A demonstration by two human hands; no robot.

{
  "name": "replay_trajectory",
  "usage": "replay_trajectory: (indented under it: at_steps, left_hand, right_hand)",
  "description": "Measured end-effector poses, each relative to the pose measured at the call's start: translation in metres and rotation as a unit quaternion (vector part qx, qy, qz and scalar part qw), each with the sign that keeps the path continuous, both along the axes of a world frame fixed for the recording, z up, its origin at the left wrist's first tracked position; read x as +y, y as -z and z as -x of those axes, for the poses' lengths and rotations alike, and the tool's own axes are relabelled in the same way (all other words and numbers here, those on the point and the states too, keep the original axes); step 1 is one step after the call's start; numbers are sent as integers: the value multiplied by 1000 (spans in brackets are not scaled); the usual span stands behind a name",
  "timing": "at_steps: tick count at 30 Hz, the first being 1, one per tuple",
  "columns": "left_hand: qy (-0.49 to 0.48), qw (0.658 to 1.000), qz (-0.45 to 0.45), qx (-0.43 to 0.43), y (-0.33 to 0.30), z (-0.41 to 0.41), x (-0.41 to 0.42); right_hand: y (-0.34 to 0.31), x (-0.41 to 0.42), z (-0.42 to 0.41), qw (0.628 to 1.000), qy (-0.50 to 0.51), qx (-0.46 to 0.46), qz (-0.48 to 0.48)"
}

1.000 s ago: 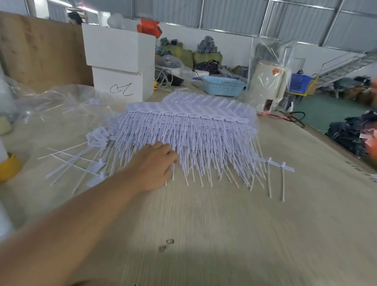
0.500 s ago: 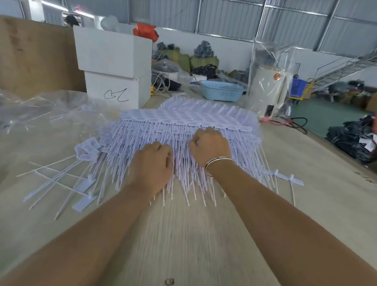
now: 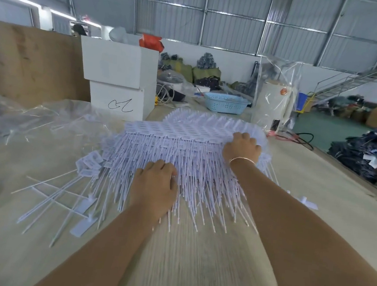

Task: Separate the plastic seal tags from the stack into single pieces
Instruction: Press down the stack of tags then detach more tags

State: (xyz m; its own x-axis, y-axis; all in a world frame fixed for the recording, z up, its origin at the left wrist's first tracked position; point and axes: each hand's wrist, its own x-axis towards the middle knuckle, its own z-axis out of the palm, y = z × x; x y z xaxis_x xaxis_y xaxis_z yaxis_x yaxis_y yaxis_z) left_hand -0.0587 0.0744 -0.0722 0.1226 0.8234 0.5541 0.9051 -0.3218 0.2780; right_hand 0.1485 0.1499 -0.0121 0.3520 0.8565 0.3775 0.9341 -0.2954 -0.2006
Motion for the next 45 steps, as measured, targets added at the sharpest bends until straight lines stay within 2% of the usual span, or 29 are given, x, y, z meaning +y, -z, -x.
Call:
replay_trajectory:
  at_steps: [2,3,5,10,16,18,21,26,28,30,32,33,35,37,40,42,45]
  left_hand:
    - [6,1000,-12,-9,-1,1,0]
    - [9,1000,-14,-9,-2,1,0]
    - [12,1000,-12,-1,-2,1,0]
    - [30,999,-24,-26,-9,0,-7]
    - [96,991,-52,-82,-25,-12,-26]
    - [127,985,-53,-104,-30,-17,-32]
    - [155,983,-25,-92,-28,-24,-39]
    - [143,984,7,-107,-24,-23,-39]
    - [141,980,-12,-136,-28,-22,-38]
    - [146,976,-41,-154,-32,-22,-38]
    - [154,974,-51,-158,-32,-22,-39]
    - [158,974,-48,-155,-30,-22,-39]
    - [164,974,-42,-148,-28,-22,-39]
    - [173,972,-52,-150,-28,-24,-41]
    - [206,959,-88,-175,-35,-28,-46]
    - [239,951,-93,-174,-38,-31,-49]
    - [284,949,-47,-129,-40,-39,-55]
  right_hand:
    - [1,4,-16,998,14,-13,67]
    - [2,6,-21,996,10,-46,70]
    - [2,7,-29,994,-4,-100,31]
    - [-20,-11,-32,991,-56,-103,-65]
    - [-50,-59,-24,984,-120,6,-130]
    - [-46,-75,-21,982,-135,-19,-134]
    - [-43,-91,-20,974,-134,-71,-167]
    - [-75,-100,-33,971,-85,-102,-201]
    - [-87,-102,-35,966,-100,-76,-225]
    - [-92,-103,-36,970,-124,-48,-205]
    - [-92,-105,-35,978,-162,-12,-133]
    - [-89,-106,-35,978,-184,34,-94]
    - [-78,-109,-37,964,-224,135,-43]
    - [-60,-112,-40,950,-251,186,2]
    - [-32,-121,-46,894,-304,324,50]
    - [-18,-133,-48,865,-347,359,53]
    - [-7,-145,-39,821,-393,412,49]
